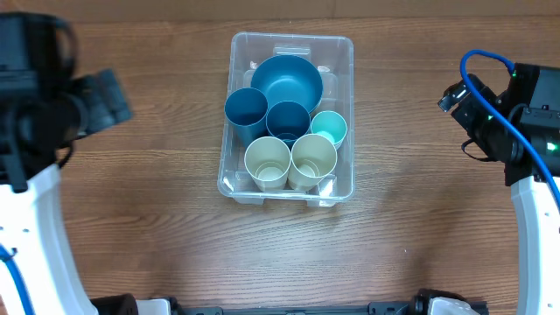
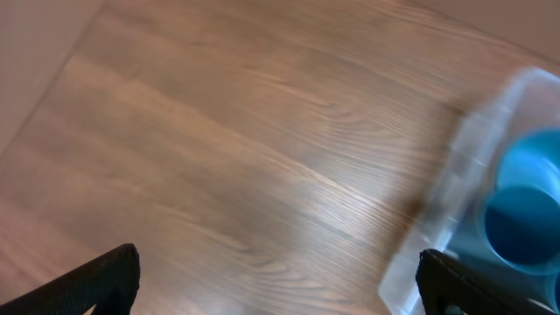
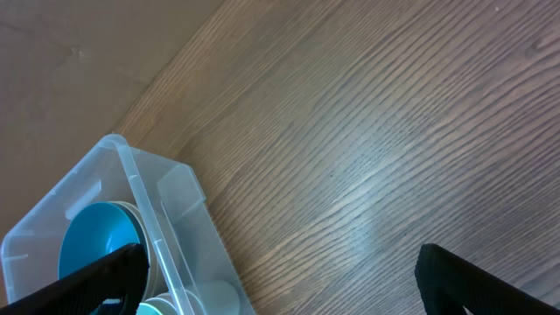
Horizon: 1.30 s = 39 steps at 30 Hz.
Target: Pack container
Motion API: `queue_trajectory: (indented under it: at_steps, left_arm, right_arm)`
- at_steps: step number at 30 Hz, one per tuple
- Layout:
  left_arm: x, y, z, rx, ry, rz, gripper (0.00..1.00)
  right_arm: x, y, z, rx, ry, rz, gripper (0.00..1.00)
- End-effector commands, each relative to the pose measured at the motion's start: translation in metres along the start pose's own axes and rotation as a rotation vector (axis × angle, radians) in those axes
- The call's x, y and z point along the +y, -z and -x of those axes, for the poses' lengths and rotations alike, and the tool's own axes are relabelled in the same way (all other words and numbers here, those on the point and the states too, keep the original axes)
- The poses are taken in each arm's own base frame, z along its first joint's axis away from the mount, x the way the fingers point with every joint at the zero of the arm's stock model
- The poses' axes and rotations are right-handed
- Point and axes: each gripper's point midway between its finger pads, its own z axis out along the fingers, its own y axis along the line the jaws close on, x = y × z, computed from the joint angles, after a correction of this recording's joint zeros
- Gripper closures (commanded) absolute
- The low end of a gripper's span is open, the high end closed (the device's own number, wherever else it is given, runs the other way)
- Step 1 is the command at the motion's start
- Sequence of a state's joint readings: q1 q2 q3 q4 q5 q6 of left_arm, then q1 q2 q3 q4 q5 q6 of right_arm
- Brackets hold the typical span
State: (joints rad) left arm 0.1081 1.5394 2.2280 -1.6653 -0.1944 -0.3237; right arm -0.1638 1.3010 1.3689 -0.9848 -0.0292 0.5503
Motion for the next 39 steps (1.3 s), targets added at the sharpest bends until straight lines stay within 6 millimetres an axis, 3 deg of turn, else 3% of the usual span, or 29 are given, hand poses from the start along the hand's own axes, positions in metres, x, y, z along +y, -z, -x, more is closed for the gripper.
queue_trajectory:
  at_steps: [1,23,27,31,34,36,39]
  left_arm:
    - [0.024,-0.002,0.002,0.013,0.086,0.025,0.0]
    - [0.026,-0.003,0.003,0.011,0.093,0.031,0.0]
    - [0.026,-0.003,0.003,0.011,0.093,0.031,0.0]
    - [0.026,-0.003,0.003,0.011,0.093,0.031,0.0]
    - [0.026,-0.003,0.003,0.011,0.093,0.031,0.0]
    - [0.026,-0.003,0.003,0.011,0.093,0.031,0.0]
    - [0.026,-0.003,0.003,0.011,0.093,0.031,0.0]
  right_arm:
    - [0.003,0.002,0.005,-0.015,-0.005,0.008,0.0]
    - [-0.003,0.001,0.004,-0.014,0.007,-0.019,0.0]
    - [-0.012,0.026,-0.002,-0.035,0.008,-0.043,0.0]
    - [-0.004,0.078,0.01,-0.245,0.094,0.07,0.0]
    - [-0.005,0.109,0.004,-0.411,0.207,0.154,0.0]
    - [-0.016,0.117,-0.011,-0.475,0.236,0.182,0.0]
    - [-0.039,0.109,-0.043,-0.508,0.265,0.191,0.0]
